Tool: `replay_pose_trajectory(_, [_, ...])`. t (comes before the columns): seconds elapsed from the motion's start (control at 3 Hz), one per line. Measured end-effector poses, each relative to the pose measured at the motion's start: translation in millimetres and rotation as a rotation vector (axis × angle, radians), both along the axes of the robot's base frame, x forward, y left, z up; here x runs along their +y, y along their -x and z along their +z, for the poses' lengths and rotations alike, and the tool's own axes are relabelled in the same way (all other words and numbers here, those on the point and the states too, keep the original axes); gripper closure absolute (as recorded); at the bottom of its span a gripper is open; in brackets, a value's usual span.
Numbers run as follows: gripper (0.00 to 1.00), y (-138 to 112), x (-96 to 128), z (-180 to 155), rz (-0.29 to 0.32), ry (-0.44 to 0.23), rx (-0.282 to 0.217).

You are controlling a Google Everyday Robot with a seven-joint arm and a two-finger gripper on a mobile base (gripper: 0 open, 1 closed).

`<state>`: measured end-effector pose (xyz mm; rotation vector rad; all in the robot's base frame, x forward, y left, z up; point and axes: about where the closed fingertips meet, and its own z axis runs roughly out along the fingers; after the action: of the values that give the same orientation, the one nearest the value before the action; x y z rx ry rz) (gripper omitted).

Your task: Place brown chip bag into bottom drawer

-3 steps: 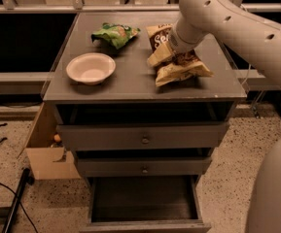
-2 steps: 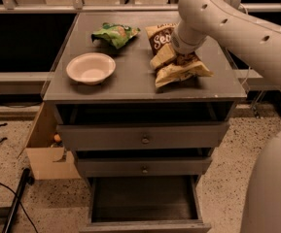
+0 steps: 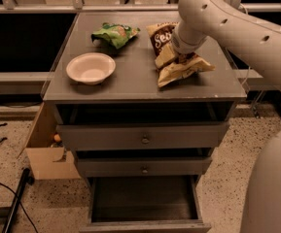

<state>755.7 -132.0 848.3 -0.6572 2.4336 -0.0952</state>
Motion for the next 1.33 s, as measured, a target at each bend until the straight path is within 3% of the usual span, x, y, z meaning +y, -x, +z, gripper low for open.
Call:
replay_pose_trajectory(0.67, [0.86, 0.0, 0.0, -0.1, 0.0, 0.0, 0.0])
replay_pose_trajectory(1.0, [1.0, 0.0, 0.1, -0.1, 0.0, 0.0, 0.0])
replay_pose_trajectory(1.33, [1.0, 0.0, 0.8, 0.3, 0.003, 0.004, 0.001])
